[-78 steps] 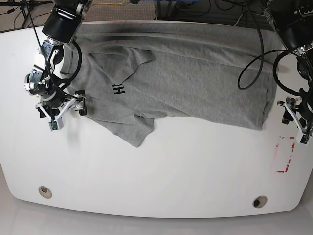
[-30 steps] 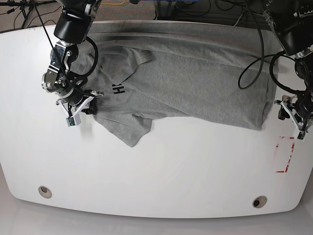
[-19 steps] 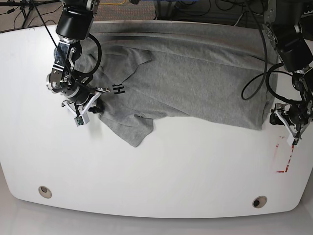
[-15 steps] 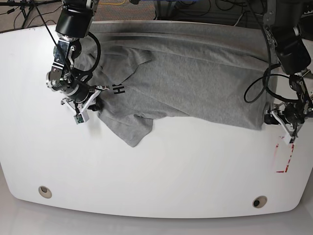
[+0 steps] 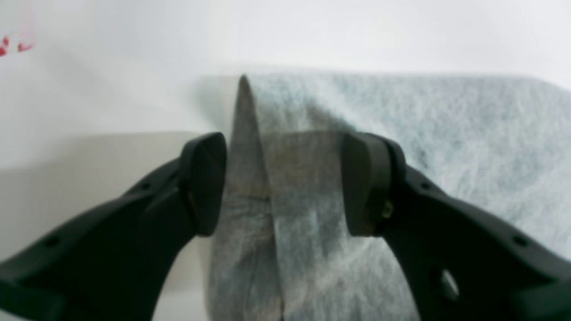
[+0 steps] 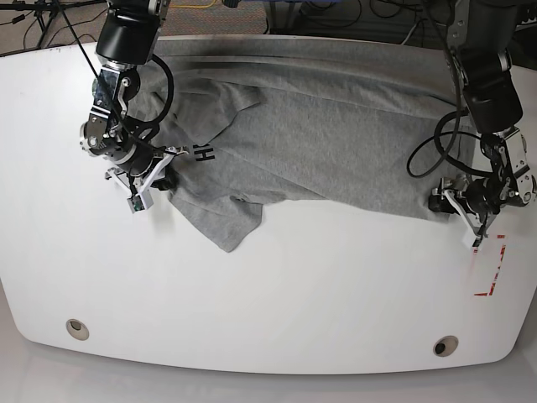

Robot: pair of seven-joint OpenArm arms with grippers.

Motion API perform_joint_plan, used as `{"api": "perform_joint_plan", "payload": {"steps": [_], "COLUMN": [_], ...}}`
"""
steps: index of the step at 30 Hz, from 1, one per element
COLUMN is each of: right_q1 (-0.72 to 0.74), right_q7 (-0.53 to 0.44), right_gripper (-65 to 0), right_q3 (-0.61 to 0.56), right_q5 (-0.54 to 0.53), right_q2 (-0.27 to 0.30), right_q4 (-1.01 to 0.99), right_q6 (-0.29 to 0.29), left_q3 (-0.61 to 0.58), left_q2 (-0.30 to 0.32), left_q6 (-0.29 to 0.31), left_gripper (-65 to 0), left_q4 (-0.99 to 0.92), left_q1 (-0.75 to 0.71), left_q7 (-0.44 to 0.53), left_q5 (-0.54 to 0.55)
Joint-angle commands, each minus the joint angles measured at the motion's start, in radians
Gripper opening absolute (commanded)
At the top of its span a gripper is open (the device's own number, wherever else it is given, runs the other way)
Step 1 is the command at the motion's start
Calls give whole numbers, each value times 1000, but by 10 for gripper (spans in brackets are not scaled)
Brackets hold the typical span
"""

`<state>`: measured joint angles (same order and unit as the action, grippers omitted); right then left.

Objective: Fold the T-shirt properly
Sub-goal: 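Grasp the shirt's loose edge with both grippers, away from the folded edge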

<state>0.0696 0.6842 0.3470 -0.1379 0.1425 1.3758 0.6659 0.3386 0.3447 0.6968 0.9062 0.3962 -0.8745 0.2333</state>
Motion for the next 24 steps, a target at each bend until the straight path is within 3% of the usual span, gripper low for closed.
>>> {"api": "perform_joint_plan", "payload": {"steps": [1, 5, 7, 8, 11, 24], "right_q1": [17, 17, 17, 17, 19, 43], "right_q7": [-24, -24, -24, -24, -24, -24], "right_gripper": [-612, -612, -612, -612, -614, -615], "right_q3": [2, 4, 4, 4, 4, 2], "right_q5": [-21, -18, -18, -18, -18, -18], "right_q2": [12, 12, 12, 12, 12, 13], "right_q4": [23, 23, 23, 23, 23, 63], "right_q6": [2, 2, 2, 2, 2, 2], "left_q3": [-17, -22, -22, -22, -22, -22], "left_q2": [18, 18, 18, 18, 18, 18], "left_q6": [1, 1, 1, 1, 1, 1], "left_gripper": [-271, -310, -386, -481, -642, -650], "left_q4": [9, 6, 6, 6, 9, 123], "left_q1": [23, 23, 22, 22, 11, 7], "left_q7": [5, 5, 8, 10, 10, 5], "left_q5": [8, 8, 7, 5, 4, 10]}}
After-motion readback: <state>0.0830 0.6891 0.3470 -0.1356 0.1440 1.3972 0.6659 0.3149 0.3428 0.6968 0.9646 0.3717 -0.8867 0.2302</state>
